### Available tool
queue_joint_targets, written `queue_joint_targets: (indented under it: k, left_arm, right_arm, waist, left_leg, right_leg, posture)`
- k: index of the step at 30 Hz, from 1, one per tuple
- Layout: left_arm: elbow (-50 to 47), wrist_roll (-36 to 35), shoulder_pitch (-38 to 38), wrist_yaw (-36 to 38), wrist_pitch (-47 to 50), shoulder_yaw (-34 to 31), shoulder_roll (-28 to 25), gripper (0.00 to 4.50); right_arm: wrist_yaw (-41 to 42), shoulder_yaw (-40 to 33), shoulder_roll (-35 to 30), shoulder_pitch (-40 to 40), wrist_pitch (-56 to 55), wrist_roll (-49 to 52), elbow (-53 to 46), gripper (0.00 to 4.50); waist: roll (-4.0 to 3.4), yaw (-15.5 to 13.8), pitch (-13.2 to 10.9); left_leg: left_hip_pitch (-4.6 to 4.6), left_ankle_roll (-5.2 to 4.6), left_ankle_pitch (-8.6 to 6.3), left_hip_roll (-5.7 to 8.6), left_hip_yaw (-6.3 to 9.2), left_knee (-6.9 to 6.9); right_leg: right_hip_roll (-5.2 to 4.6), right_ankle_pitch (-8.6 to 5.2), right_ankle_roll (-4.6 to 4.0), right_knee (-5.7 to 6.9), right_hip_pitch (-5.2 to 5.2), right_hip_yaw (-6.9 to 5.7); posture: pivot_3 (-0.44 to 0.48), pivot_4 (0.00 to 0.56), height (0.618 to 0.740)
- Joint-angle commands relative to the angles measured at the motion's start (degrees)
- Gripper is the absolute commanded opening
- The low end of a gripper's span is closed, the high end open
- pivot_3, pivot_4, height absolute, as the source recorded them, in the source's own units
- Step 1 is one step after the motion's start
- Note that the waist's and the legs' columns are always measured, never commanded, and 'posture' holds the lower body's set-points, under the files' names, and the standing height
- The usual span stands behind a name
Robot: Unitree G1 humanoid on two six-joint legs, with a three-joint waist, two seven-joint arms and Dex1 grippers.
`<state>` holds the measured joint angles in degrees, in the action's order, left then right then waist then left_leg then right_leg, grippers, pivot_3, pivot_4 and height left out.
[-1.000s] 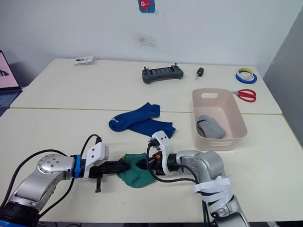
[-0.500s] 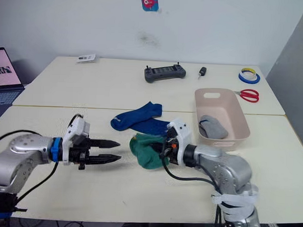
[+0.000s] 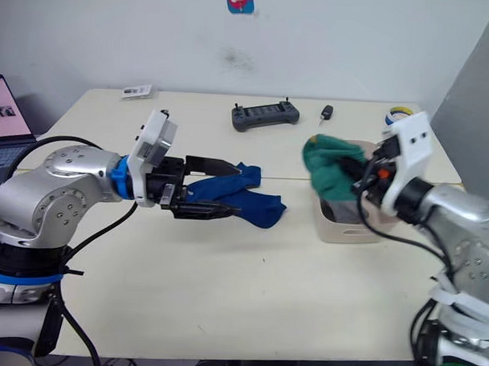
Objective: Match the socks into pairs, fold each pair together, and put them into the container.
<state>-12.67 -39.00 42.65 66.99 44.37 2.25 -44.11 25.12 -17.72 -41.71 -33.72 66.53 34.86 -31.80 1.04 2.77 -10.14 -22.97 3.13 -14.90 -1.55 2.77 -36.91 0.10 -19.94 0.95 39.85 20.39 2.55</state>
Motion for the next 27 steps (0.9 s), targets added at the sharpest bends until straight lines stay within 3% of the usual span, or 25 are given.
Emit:
queue_joint_targets:
  k: [1,6,14,18,27]
  left_arm:
    - [-0.3,1.0,1.7,0.8,-1.5,0.7,0.2,4.46]
    - [-0.5,1.8,1.5,1.4,-2.4,1.7,0.5,4.46]
    - [-1.6,0.9,1.3,1.0,-1.3,1.2,0.9,4.46]
    - [-2.0,0.7,1.3,0.9,-0.8,1.2,0.6,4.46]
    - [-1.7,1.6,1.5,0.5,-1.4,1.9,1.1,4.46]
  right_arm:
    - [5.3,11.4,-8.4,0.2,-17.9,-13.2,7.1,0.00]
    - [9.8,26.0,-12.4,-4.3,-40.9,-30.6,22.9,0.00]
    - [16.4,38.2,-10.1,-12.2,-65.4,-46.9,42.3,0.00]
    - [22.5,39.4,-9.5,-12.7,-69.8,-48.1,45.6,0.00]
    - [35.0,37.8,-9.2,-14.3,-68.6,-46.0,46.2,0.00]
  waist:
    - [0.06,0.2,-0.1]
    - [0.07,0.6,-0.2]
    - [0.14,0.3,-0.4]
    - [0.14,0.0,-0.4]
    - [0.14,-0.4,-0.4]
  left_leg:
    - [0.02,0.00,0.00,-0.01,-0.02,0.00]
    - [0.05,0.01,0.01,-0.02,-0.04,-0.05]
    - [-0.05,0.24,0.14,-0.11,-0.07,-0.08]
    - [-0.06,0.25,0.15,-0.10,-0.07,-0.10]
    - [0.00,0.26,0.15,-0.11,0.00,-0.18]
  right_leg:
    - [0.03,0.00,0.00,0.00,0.00,0.00]
    - [0.10,0.00,0.00,0.05,0.01,0.04]
    - [0.00,0.01,0.00,-0.02,0.05,0.03]
    - [-0.17,0.01,-0.01,-0.02,0.04,0.00]
    - [-0.19,0.01,-0.01,0.10,-0.02,-0.06]
  posture:
    - [0.000,0.150,0.740]
    - [0.000,0.150,0.740]
    - [0.000,0.150,0.740]
    - [0.000,0.150,0.740]
    - [0.000,0.150,0.740]
